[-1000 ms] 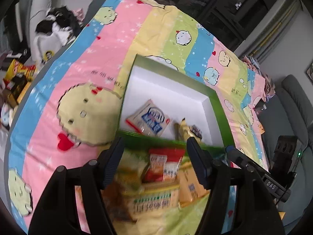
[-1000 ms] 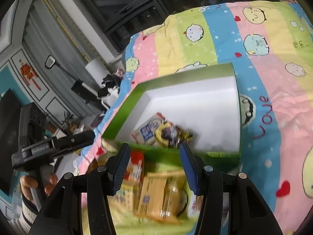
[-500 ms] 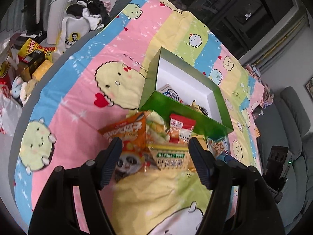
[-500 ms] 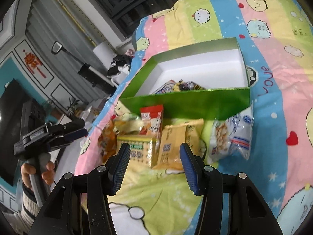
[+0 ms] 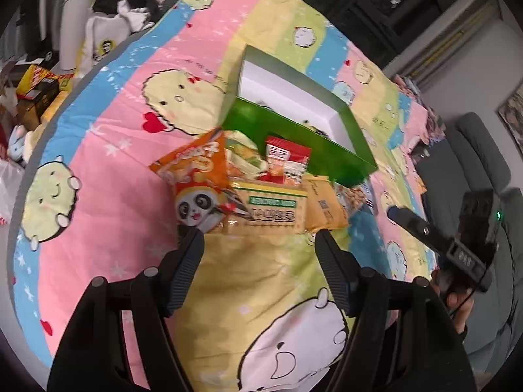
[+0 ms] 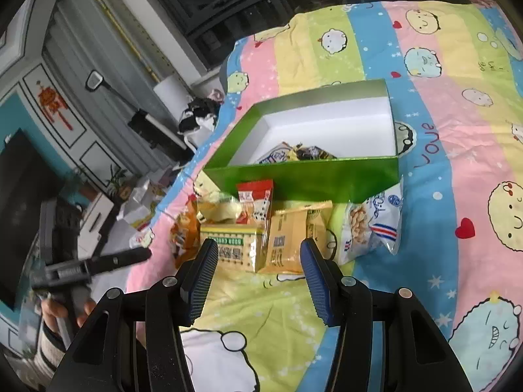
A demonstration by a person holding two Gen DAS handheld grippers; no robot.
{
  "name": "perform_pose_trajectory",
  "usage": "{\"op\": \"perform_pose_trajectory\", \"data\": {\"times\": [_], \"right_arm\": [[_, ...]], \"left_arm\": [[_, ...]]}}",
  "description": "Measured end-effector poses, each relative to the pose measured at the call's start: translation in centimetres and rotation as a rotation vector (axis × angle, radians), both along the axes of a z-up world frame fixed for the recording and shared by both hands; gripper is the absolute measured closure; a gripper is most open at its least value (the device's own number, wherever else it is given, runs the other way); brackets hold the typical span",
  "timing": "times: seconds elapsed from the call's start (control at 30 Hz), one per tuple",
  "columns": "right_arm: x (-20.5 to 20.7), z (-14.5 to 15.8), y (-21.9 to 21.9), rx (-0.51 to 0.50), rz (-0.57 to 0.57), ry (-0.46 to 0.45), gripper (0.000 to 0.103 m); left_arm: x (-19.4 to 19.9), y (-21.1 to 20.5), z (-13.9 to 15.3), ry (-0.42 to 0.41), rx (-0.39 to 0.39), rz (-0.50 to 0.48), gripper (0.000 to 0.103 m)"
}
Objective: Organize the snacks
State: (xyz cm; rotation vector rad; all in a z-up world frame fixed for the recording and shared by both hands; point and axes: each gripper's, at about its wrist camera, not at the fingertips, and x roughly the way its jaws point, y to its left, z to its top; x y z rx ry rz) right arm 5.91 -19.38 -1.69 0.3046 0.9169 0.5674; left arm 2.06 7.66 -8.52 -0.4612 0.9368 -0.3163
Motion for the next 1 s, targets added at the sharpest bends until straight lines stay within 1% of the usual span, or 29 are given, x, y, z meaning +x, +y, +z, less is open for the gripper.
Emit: {"op": "perform_pose_trajectory", "data": {"times": [0.13,0.27,0.43,0.53,0.7,0.87,1.0], "right_arm": [[0.5,-0.2,0.1,0.012,-0.013,0.006,0.05],[1.1,-0.7,0.8,0.022,0.001,0.017,0.05],[2.7,-1.8,1.8,0.026,0.016,0.039,0.05],[3.7,-2.5,2.0,0.041,0.014,0.051,0.05],[5.4,-3.6,2.1,0.083,0.009,0.084,0.05],[6.8,-4.3,2.4,0.11,0.018,0.104,0.05],[8.3,-4.4,3.1,0.127,0.042,0.124,0.05]], "left_arm": [[0.3,-1.2,-0.4,-0.008,0.014,-0.04,0.033],[1.5,-2.7,-0.5,-0.012,0.004,-0.075,0.033],[3.8,-4.9,-0.3,-0.048,0.048,-0.124,0.033],[5.8,-5.6,-0.9,-0.033,0.071,-0.143,0.033],[8.7,-7.2,-1.9,-0.012,0.09,-0.201,0.034],[11.0,-8.5,-2.7,0.017,0.105,-0.236,0.034],[12.1,-9.1,-2.8,0.027,0.16,-0.256,0.034]]}}
